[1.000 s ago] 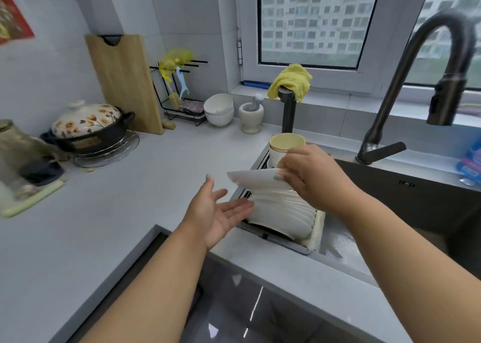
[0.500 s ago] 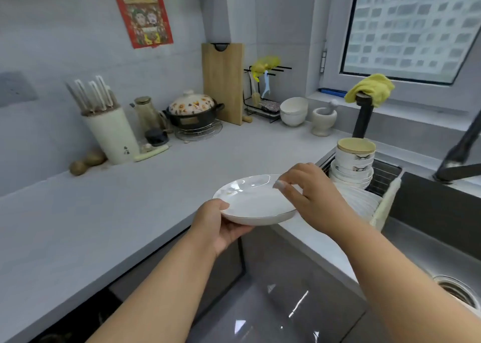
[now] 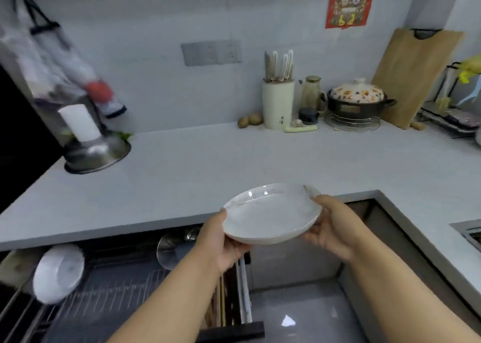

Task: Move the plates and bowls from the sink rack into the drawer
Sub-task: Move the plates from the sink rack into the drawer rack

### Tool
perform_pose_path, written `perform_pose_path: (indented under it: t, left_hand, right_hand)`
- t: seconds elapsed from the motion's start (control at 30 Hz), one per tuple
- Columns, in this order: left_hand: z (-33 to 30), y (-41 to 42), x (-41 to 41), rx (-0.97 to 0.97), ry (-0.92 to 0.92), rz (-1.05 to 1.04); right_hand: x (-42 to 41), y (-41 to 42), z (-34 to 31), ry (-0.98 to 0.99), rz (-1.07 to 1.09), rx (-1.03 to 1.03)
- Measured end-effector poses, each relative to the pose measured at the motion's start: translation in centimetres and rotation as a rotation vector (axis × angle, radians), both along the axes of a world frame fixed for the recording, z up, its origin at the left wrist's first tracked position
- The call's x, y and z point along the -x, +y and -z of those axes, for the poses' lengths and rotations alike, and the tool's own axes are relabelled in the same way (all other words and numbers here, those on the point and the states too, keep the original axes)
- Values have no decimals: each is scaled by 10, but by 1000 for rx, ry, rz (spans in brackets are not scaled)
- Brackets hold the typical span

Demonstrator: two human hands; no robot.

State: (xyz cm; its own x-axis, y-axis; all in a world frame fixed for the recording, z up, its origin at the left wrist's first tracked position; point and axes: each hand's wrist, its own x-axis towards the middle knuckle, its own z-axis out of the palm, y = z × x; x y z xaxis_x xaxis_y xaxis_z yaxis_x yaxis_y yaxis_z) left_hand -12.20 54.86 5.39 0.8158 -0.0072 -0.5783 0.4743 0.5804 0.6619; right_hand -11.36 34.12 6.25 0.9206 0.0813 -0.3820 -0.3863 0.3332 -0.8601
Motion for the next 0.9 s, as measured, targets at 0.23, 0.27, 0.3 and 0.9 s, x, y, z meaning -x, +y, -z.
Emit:
perform_pose_path:
  t: [0.23,0.27,0.3,0.9]
  left_hand:
    - [30,162,39,-127,67,-111]
    - [36,187,47,-188,82,-122]
    - [43,211,54,-257,99,-136]
    - [133,500,136,-976,104,4]
  right_hand:
    - [6,163,14,69,-81,-43]
    - [7,186,18,86,-101,-22]
    - [8,209,21,99,-123,1]
    - [2,529,138,148,-379,537]
